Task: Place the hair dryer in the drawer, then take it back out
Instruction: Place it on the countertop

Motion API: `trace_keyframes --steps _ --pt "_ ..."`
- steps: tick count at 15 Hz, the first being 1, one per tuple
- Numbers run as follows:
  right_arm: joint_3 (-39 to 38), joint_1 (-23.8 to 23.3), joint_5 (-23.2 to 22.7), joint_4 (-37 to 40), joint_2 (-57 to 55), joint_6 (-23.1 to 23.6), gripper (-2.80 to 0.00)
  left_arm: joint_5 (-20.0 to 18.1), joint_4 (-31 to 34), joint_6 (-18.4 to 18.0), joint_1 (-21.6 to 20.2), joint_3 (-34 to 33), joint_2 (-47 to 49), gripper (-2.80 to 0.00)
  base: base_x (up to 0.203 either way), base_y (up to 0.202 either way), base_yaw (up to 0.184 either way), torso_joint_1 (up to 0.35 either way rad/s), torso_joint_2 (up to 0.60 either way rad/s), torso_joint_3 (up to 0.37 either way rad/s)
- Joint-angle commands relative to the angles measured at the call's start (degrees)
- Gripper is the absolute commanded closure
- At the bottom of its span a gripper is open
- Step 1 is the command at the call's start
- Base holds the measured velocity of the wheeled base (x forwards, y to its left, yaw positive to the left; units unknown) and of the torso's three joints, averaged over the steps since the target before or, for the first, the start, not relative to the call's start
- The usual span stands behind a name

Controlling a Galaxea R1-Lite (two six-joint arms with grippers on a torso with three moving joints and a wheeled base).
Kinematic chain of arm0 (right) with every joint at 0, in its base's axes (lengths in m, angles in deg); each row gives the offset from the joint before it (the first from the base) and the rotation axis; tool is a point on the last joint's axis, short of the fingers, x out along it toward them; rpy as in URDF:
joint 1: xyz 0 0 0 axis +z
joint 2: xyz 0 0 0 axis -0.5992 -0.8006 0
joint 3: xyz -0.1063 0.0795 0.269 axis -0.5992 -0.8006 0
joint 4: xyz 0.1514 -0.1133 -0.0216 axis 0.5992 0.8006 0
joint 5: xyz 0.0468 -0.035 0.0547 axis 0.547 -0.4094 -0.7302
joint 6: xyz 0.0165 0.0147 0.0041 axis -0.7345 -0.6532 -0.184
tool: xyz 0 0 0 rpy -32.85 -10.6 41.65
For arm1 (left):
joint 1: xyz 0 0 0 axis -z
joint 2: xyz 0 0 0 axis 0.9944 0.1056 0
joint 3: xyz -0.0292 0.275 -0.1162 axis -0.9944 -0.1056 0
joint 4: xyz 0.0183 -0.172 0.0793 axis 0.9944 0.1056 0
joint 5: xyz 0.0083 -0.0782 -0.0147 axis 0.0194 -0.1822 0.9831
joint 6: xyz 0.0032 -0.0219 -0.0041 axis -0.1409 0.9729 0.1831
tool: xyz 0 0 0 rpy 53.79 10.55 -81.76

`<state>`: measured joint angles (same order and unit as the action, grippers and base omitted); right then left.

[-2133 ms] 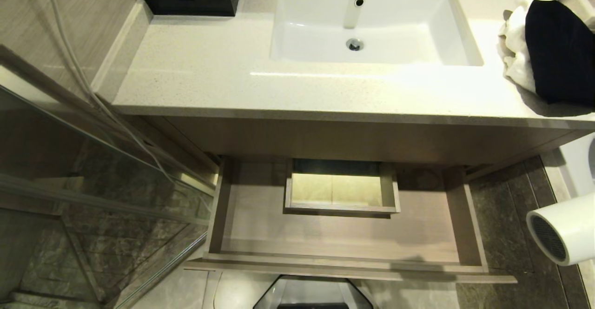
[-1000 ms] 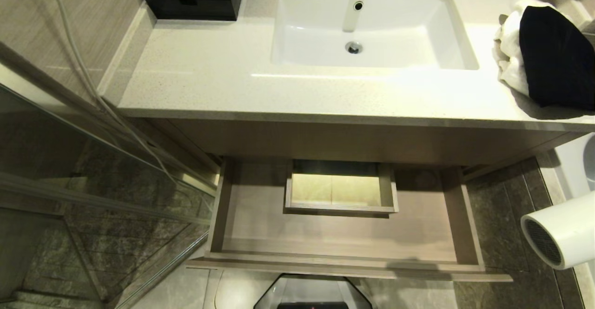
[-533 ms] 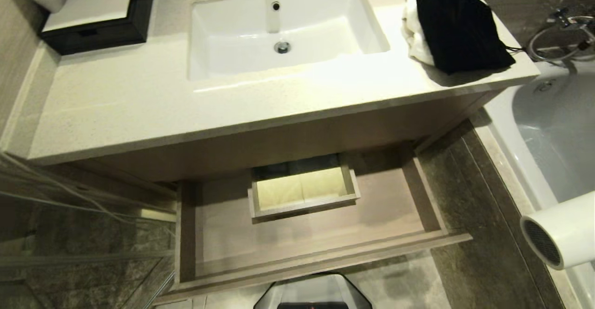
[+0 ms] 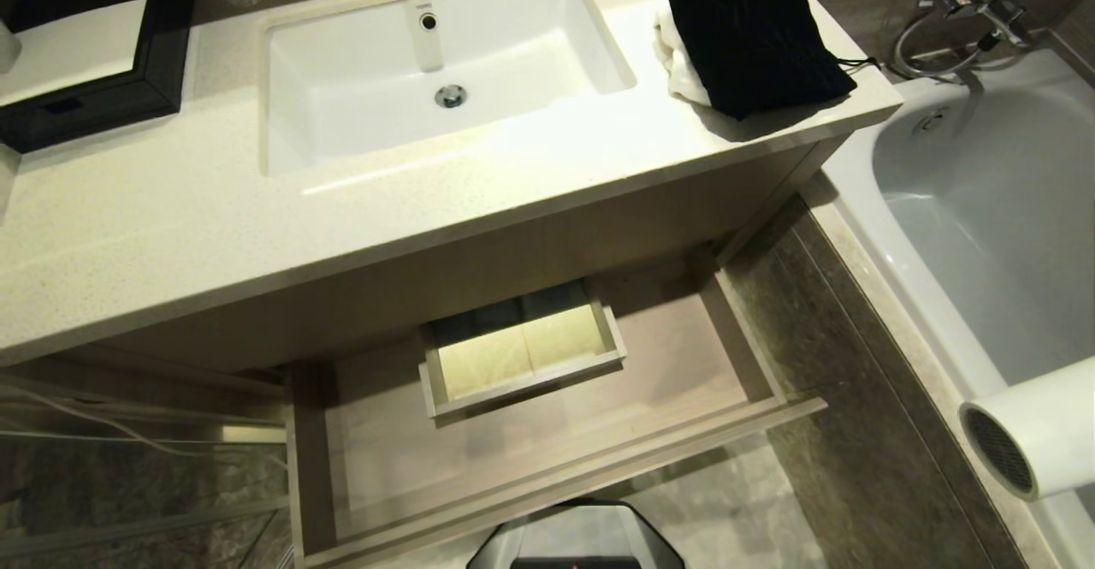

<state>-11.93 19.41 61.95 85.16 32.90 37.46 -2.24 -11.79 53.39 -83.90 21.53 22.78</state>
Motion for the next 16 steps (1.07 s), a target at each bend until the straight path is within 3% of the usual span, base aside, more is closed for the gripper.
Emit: trace_keyframes --steps 1,6,16 --pt "-0.05 0.01 -0.03 0.13 -0.07 0.19 0.0 0.01 -0.02 0.0 0.05 -0.09 0.0 0.0 0.0 0.0 0.0 0.0 0.0 0.0" --pt "-0.49 0.01 0.03 -0.31 0.26 0.19 0.0 0.01 -0.02 0.0 0.05 -0.09 0.0 0.0 0.001 -0.003 0.018 0.0 0.0 -0.001" --pt "-0.31 0.01 0.03 -0.14 -0.18 0.19 0.0 0.01 -0.02 0.0 0.05 -0.09 0.0 0.0 0.002 -0.008 0.167 0.001 0.0 0.002"
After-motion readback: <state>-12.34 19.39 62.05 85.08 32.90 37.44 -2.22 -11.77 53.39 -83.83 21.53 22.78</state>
